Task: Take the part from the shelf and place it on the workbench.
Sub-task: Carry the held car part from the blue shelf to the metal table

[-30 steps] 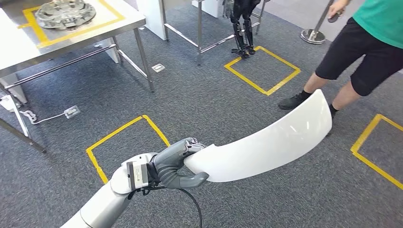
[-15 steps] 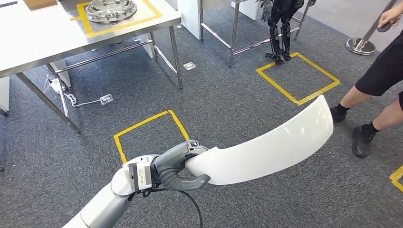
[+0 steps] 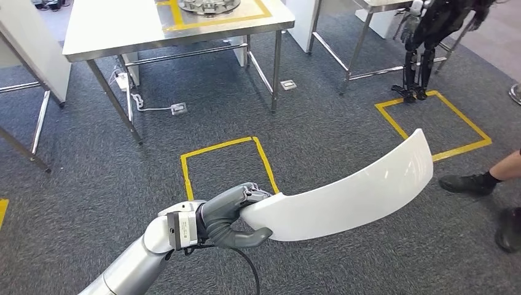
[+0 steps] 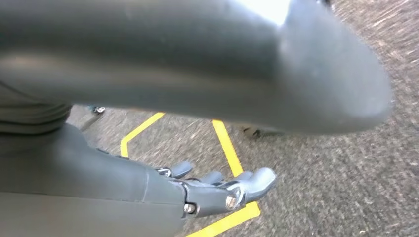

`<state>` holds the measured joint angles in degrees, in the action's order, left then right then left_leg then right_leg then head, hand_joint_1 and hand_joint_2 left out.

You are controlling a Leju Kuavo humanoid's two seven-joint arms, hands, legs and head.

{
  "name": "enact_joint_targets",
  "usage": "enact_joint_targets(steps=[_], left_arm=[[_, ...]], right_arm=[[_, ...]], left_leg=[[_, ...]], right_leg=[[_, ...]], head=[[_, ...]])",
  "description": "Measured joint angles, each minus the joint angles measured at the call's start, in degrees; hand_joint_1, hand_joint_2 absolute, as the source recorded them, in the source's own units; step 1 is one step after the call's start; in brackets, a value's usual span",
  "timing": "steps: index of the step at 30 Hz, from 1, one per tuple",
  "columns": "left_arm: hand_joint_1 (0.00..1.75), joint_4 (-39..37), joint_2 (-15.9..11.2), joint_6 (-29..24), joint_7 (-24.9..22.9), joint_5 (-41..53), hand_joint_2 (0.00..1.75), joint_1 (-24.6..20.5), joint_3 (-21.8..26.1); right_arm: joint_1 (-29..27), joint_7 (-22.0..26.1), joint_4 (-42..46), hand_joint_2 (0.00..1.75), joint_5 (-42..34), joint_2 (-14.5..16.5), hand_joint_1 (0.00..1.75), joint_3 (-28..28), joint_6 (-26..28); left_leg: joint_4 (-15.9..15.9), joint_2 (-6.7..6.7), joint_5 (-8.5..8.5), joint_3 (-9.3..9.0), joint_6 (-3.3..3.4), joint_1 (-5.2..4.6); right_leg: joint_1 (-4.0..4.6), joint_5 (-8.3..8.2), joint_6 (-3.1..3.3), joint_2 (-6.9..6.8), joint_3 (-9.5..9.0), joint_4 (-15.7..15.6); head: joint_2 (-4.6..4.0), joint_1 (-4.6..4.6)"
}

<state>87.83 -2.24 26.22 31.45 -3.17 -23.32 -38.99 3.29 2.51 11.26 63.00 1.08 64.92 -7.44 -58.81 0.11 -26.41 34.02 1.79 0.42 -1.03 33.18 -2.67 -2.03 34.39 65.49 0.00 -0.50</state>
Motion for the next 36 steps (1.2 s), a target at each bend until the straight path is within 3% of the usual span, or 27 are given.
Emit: enact_joint_targets(steps=[2,3,4,5,7,9,11,12,13,14,16,18,19,20,22,24,27,29,32,33,34,35,36], left_arm=[[1.75,0.01,0.06,0.07,-0.01,0.00,1.75,0.10,-0.05],[1.75,0.01,0.03,0.09,-0.01,0.00,1.75,0.17,-0.08],[1.75,0.01,0.01,0.10,-0.01,0.00,1.75,0.22,-0.10],[1.75,0.03,0.01,0.11,-0.02,0.00,1.75,0.24,-0.13],[1.75,0.22,0.02,0.11,-0.02,0.00,1.75,0.20,-0.17],[1.75,0.42,0.03,0.11,-0.03,0.00,1.75,0.16,-0.20],[1.75,0.49,-0.03,0.11,-0.04,0.00,1.75,0.15,-0.24],[1.75,0.56,-0.09,0.11,-0.04,0.00,1.75,0.17,-0.25],[1.75,0.64,-0.15,0.13,-0.05,0.01,1.75,0.13,-0.27],[1.75,0.73,-0.18,0.14,-0.05,0.01,1.75,0.07,-0.30],[1.75,0.86,-0.23,0.23,-0.11,0.03,1.75,0.00,-0.38],[1.75,0.89,-0.34,0.44,-0.23,0.07,1.75,0.13,-0.48],[1.75,0.91,-0.41,0.55,-0.31,0.10,1.75,0.19,-0.55],[1.75,0.99,-0.47,0.63,-0.37,0.14,1.75,0.21,-0.62],[1.75,1.35,-0.50,0.74,-0.45,0.22,1.75,0.10,-0.76],[1.75,1.79,-0.47,0.79,-0.51,0.38,1.75,-0.12,-0.86],[1.75,2.25,-0.48,0.79,-0.64,0.80,1.75,-0.19,-0.92],[1.75,2.66,-0.42,0.79,-0.68,0.96,1.75,-0.28,-0.94],[1.75,2.86,-0.28,0.79,-0.68,1.30,1.75,-0.30,-0.95],[1.75,2.86,-0.27,0.79,-0.68,1.43,1.75,-0.20,-0.96],[1.75,2.87,-0.28,0.79,-0.68,1.54,1.75,-0.10,-0.97],[1.75,2.93,-0.28,0.79,-0.68,1.66,1.75,-0.02,-0.98],[1.75,3.04,-0.27,0.79,-0.67,1.79,1.75,0.02,-0.98]], right_arm=[[-0.22,0.01,0.00,0.00,0.04,-0.03,0.00,0.00,0.04],[-0.28,0.01,0.00,0.00,0.06,-0.05,0.00,0.00,0.08],[-0.29,0.01,0.00,0.00,0.08,-0.05,0.00,0.00,0.09],[-0.26,0.02,0.00,0.00,0.10,-0.05,0.00,0.00,0.08],[-0.19,0.03,0.00,0.00,0.10,-0.08,0.00,0.00,0.07],[-0.16,0.02,0.00,0.00,0.11,-0.11,0.00,0.00,0.07],[-0.08,0.01,0.00,0.00,0.14,-0.12,0.00,0.00,0.09],[0.01,0.02,0.00,0.00,0.15,-0.10,0.00,0.00,0.10],[0.07,0.03,0.00,0.00,0.13,-0.09,0.00,0.00,0.11],[0.09,0.03,0.00,0.00,0.08,-0.07,0.00,0.01,0.11],[-0.06,-0.04,0.00,0.00,-0.05,-0.05,0.00,0.02,0.11],[-0.23,-0.16,0.00,0.00,-0.13,-0.05,0.00,0.04,0.12],[-0.23,-0.22,0.00,0.00,-0.14,-0.05,0.00,0.04,0.11],[-0.18,-0.29,0.00,0.00,-0.14,-0.05,0.00,0.04,0.11],[-0.02,-0.38,0.00,0.00,-0.14,-0.04,0.00,0.04,0.10],[0.13,-0.38,0.00,0.00,-0.15,-0.02,0.00,0.06,0.10],[0.26,-0.31,0.00,0.00,-0.18,-0.01,0.00,0.15,0.10],[0.37,-0.27,0.00,0.00,-0.18,0.00,0.00,0.23,0.03],[0.28,-0.26,0.00,0.00,-0.16,0.01,0.00,0.42,-0.08],[0.18,-0.25,0.00,0.00,-0.15,0.01,0.00,0.48,-0.08],[0.10,-0.22,0.00,0.00,-0.13,0.01,0.00,0.51,-0.08],[0.04,-0.17,0.00,0.00,-0.10,0.01,0.00,0.52,-0.08],[0.02,-0.10,0.00,0.00,-0.08,0.01,0.00,0.52,-0.08]], left_leg=[[-0.05,-1.62,0.16,0.25,0.17,0.02],[-0.09,-2.48,0.22,0.32,0.15,0.02],[-0.14,-3.34,0.29,0.35,0.10,0.02],[-0.19,-4.21,0.35,0.33,-0.01,0.04],[-0.35,-5.81,0.46,0.41,-0.40,0.02],[-0.42,-7.15,0.65,0.80,-1.11,0.01],[-0.16,-8.36,0.99,1.14,-2.01,0.14],[-0.25,-8.03,0.94,1.29,-2.36,0.16],[-0.96,-6.79,0.39,1.67,-2.65,0.08],[-2.77,-4.98,-0.83,2.48,-2.88,-0.02],[-9.53,-1.47,-4.69,5.44,-3.22,-0.09],[-15.79,-0.63,-7.15,8.04,-3.48,0.02],[-16.24,-0.57,-6.83,7.99,-3.51,0.05],[-14.26,-0.52,-5.47,6.72,-3.47,0.06],[-6.32,-0.18,-2.17,2.23,-3.07,0.01],[-1.09,0.13,-1.05,-0.51,-2.36,-0.20],[-0.14,-0.05,-1.09,-0.80,-1.23,-0.37],[0.29,-0.17,-0.86,-1.07,-0.51,-0.12],[0.44,-0.25,-0.95,-1.20,0.06,0.04],[0.42,-0.34,-1.06,-1.24,0.10,0.04],[0.39,-0.47,-1.19,-1.32,0.08,0.06],[0.33,-0.62,-1.35,-1.47,-0.04,0.11],[0.24,-0.76,-1.60,-1.68,-0.23,0.18]], right_leg=[[0.04,3.18,-0.13,1.53,3.84,7.61],[0.05,3.37,-0.10,1.66,4.95,9.54],[0.04,2.36,-0.02,1.75,4.96,9.16],[-0.01,0.35,0.12,2.06,3.75,6.36],[-0.19,-3.53,0.38,4.50,-0.04,-1.92],[-0.23,-4.72,0.67,6.46,-1.96,-6.37],[-0.12,-4.75,1.27,5.76,-1.96,-6.73],[-0.14,-4.90,1.67,5.12,-2.00,-6.87],[-0.19,-5.04,2.13,4.52,-2.06,-7.03],[-0.25,-5.16,2.53,3.87,-2.09,-7.20],[-0.04,-5.17,2.99,2.70,-2.05,-7.21],[0.09,-5.17,3.08,1.62,-1.94,-7.17],[0.10,-5.16,3.07,1.21,-1.93,-7.14],[0.11,-5.14,3.03,0.90,-1.96,-7.11],[0.17,-4.99,2.79,0.48,-2.03,-6.96],[0.38,-4.82,2.24,0.26,-1.92,-6.74],[0.35,-4.83,1.18,0.14,-1.94,-6.76],[0.19,-3.66,0.50,0.69,-1.15,-4.84],[0.03,0.60,-0.20,1.46,4.06,4.95],[-0.02,1.16,-0.36,1.49,5.74,7.65],[-0.09,0.68,-0.47,1.50,6.56,8.51],[-0.20,-0.83,-0.53,1.50,6.29,7.22],[-0.33,-3.03,-0.58,1.50,4.92,3.93]], head=[[0.00,-0.21],[0.00,-0.24],[0.00,-0.28],[0.00,-0.32],[0.00,-0.40],[0.00,-0.45],[0.00,-0.44],[0.00,-0.44],[0.00,-0.27],[0.00,-0.05],[0.00,0.39],[0.00,0.44],[0.00,0.45],[0.00,0.47],[0.00,0.49],[0.00,0.47],[0.00,0.41],[0.00,0.26],[0.00,-0.15],[0.00,-0.20],[0.00,-0.24],[0.00,-0.29],[0.00,-0.32]])
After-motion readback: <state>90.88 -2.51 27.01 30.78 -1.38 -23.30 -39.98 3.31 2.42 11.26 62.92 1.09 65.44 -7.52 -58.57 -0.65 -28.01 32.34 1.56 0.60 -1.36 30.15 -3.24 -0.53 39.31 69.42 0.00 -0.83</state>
